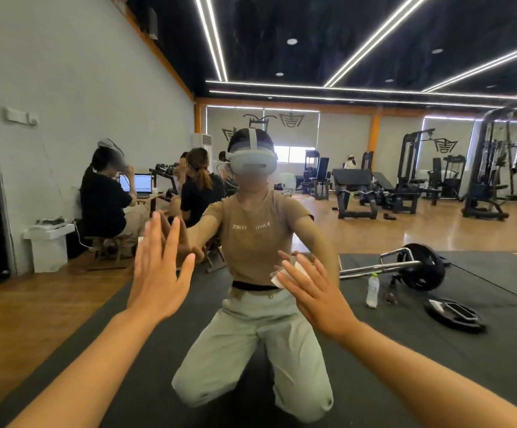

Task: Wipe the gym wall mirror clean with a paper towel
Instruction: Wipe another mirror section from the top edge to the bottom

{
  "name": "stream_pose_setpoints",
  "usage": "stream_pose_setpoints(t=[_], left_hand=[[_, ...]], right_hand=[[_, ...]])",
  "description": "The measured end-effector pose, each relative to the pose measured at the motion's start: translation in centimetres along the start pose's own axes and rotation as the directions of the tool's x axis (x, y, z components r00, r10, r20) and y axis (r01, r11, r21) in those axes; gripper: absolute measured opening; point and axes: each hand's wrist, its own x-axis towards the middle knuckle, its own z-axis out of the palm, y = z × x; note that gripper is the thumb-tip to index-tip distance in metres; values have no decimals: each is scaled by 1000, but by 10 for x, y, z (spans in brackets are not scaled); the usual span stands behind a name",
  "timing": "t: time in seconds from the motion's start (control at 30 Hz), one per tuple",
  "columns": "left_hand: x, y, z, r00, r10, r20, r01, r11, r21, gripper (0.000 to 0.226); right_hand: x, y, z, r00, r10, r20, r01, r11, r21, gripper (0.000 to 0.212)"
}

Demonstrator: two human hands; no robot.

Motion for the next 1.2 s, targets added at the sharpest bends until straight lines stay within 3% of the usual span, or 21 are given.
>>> stream_pose_setpoints(t=[0.1, 0.17, 0.27, 0.33, 0.37, 0.43, 0.47, 0.5, 0.53, 0.67, 0.77, 0.9, 1.03, 1.2], left_hand=[[-1, -13, 3, 997, 74, 26, -76, 994, 83, 75], [-3, -17, 6, 996, 85, 26, -88, 989, 117, 76], [-1, -21, 12, 995, 95, 18, -97, 985, 142, 82], [0, -23, 15, 994, 110, -6, -108, 981, 159, 83], [1, -24, 16, 993, 118, -17, -114, 979, 168, 84], [1, -26, 18, 991, 130, -28, -123, 977, 173, 83], [2, -27, 18, 990, 140, -33, -132, 976, 172, 82], [1, -28, 18, 988, 149, -36, -141, 975, 171, 81], [1, -29, 18, 987, 157, -38, -148, 974, 172, 80], [2, -29, 19, 980, 189, -69, -172, 966, 192, 79], [1, -30, 20, 973, 215, -86, -194, 960, 202, 79], [4, -35, 23, 967, 230, -107, -208, 961, 181, 81], [6, -36, 26, 966, 243, -90, -231, 965, 124, 81], [5, -39, 28, 957, 264, -122, -247, 959, 137, 79]], right_hand=[[23, 25, -21, 984, -159, 81, 162, 986, -44, 51], [54, 49, -43, 985, -163, 48, 167, 982, -84, 46], [121, 82, -78, 998, -49, -51, 42, 991, -126, 54], [167, 91, -93, 972, 107, -208, -123, 990, -68, 51], [187, 88, -97, 922, 254, -292, -263, 965, 9, 50], [216, 72, -93, 729, 549, -409, -518, 833, 195, 51], [221, 60, -86, 649, 621, -439, -579, 778, 245, 51], [218, 48, -75, 624, 637, -453, -595, 763, 253, 50], [207, 35, -63, 652, 611, -449, -574, 785, 235, 49], [128, -21, -8, 873, 371, -317, -361, 928, 92, 62], [77, -57, 20, 943, 272, -191, -264, 962, 69, 66], [57, -66, 26, 986, 152, -72, -150, 988, 36, 53], [73, -45, 6, 1000, 13, 12, -12, 998, -57, 55], [153, -17, -27, 965, 201, -168, -218, 972, -86, 59]])
